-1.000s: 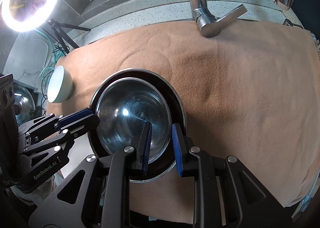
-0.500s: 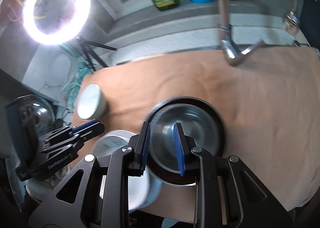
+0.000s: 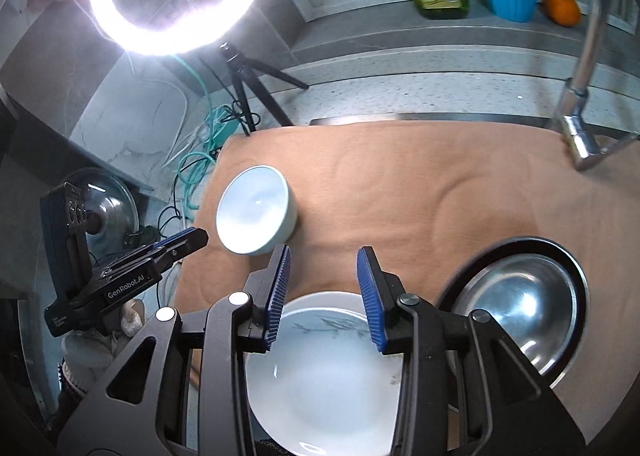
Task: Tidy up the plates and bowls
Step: 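Move the left gripper toward the pale blue-white bowl, then close the left gripper on the pale blue-white bowl's rim, then lift the pale bowl and lower it into the steel bowl with the left gripper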
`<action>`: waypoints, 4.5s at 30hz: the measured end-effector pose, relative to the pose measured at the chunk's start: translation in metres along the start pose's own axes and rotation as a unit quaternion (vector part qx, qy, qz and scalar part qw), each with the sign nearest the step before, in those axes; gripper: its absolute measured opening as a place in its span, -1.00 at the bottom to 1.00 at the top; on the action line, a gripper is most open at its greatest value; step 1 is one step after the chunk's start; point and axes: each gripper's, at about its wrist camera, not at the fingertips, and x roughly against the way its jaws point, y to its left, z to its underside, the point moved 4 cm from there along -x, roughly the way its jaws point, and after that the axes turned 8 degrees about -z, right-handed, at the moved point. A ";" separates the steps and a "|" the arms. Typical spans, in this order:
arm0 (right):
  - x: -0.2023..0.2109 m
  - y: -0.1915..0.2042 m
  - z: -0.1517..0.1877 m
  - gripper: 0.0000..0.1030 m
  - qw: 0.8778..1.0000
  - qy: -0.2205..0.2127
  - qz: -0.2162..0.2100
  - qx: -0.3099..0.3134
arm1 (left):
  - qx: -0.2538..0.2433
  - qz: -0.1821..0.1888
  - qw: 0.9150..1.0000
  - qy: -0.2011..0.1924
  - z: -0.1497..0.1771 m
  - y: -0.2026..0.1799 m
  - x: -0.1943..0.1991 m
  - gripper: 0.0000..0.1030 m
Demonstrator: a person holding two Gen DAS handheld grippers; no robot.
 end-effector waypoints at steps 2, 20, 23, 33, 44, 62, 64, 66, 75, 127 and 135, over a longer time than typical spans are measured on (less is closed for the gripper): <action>-0.010 0.004 -0.003 -0.30 1.000 0.005 -0.001 0.003 | 0.011 -0.002 1.000 0.003 -0.003 0.009 -0.005 -0.71; -0.115 0.016 -0.023 -0.30 0.997 0.068 -0.007 -0.028 | 0.056 -0.005 0.998 0.036 -0.022 0.046 -0.049 -0.71; -0.126 0.014 -0.024 -0.35 0.997 0.074 -0.005 -0.031 | 0.052 -0.005 0.998 0.043 -0.019 0.047 -0.055 -0.71; -0.146 0.008 -0.023 -0.80 0.995 0.093 -0.007 -0.044 | 0.049 0.001 0.997 0.051 -0.017 0.041 -0.066 -0.74; -0.134 0.012 -0.022 -0.82 0.995 0.087 -0.006 -0.039 | 0.047 0.004 0.998 0.039 -0.015 0.035 -0.051 -0.74; -0.026 0.004 -0.007 -0.82 0.999 0.038 -0.011 -0.029 | -0.007 0.048 0.999 -0.002 -0.003 -0.038 0.002 -0.74; -0.016 0.000 -0.005 -0.82 0.999 0.033 -0.010 -0.030 | -0.015 0.055 0.998 -0.004 0.000 -0.048 0.007 -0.74; -0.004 -0.005 -0.001 -0.82 0.999 0.028 -0.009 -0.032 | -0.025 0.064 0.998 -0.005 0.003 -0.061 0.011 -0.74; 0.048 -0.046 0.022 -0.82 0.998 0.000 0.000 -0.061 | -0.069 0.093 0.993 0.003 0.018 -0.117 0.013 -0.74; 0.084 -0.161 0.076 -0.80 0.991 0.003 0.081 -0.111 | -0.193 0.065 0.977 0.063 0.067 -0.231 -0.051 -0.74; 0.089 -0.161 0.078 -0.80 0.991 -0.003 0.075 -0.107 | -0.195 0.070 0.976 0.060 0.065 -0.227 -0.044 -0.74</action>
